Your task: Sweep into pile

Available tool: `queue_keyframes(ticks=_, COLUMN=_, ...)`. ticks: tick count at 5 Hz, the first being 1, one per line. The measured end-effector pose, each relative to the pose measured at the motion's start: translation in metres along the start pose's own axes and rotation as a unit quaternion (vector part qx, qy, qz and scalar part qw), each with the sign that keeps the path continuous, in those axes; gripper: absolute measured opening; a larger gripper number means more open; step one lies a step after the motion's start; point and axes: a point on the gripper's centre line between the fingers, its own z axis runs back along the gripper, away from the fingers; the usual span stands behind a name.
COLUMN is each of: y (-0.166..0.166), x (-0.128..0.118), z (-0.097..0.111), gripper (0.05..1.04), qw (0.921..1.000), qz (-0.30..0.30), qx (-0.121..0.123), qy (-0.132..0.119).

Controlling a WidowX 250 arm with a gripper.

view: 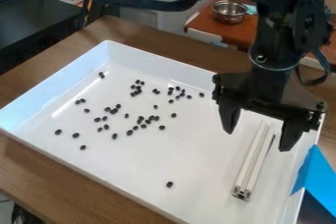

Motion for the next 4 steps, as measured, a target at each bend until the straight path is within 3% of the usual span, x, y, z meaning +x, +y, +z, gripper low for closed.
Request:
queue_keyframes(ticks=1, y=0.001, x=-0.004, z=-0.008, gripper=1.000, qw=0.9999, qz=0.002, qx=0.007, qy=0.012)
queue_keyframes(ticks=2, y=0.001, x=0.000, z=-0.026, gripper=1.000, qw=0.9993, qz=0.008, qx=0.029, qy=0.023)
queue_keyframes(ticks=4, y=-0.003, x=0.012, z=-0.045, gripper=1.000, qw=0.9988, qz=0.018, qx=0.044, qy=0.015)
